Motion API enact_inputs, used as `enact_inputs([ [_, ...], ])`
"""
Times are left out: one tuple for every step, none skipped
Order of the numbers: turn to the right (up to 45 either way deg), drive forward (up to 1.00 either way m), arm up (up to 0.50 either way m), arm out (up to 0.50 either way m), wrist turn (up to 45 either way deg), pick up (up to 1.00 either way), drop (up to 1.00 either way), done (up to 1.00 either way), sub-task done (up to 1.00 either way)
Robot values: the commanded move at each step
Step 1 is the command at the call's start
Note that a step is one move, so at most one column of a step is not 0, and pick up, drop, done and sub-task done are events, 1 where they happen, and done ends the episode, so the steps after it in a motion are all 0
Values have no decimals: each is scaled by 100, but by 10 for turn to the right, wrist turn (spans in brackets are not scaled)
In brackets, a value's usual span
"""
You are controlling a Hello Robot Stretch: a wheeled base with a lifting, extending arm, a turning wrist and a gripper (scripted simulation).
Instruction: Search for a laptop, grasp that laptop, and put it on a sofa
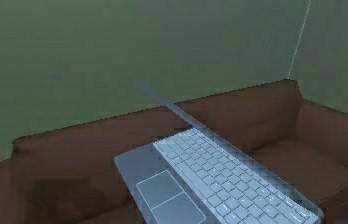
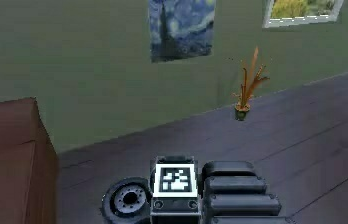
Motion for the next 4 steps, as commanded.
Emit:
enact_inputs([
  [-450,0,0,0,0,0,0,0,0],
  [-450,0,0,0,0,0,0,0,0],
  [-450,0,0,0,0,0,0,0,0],
  [-390,0,0,0,0,0,0,0,0],
])
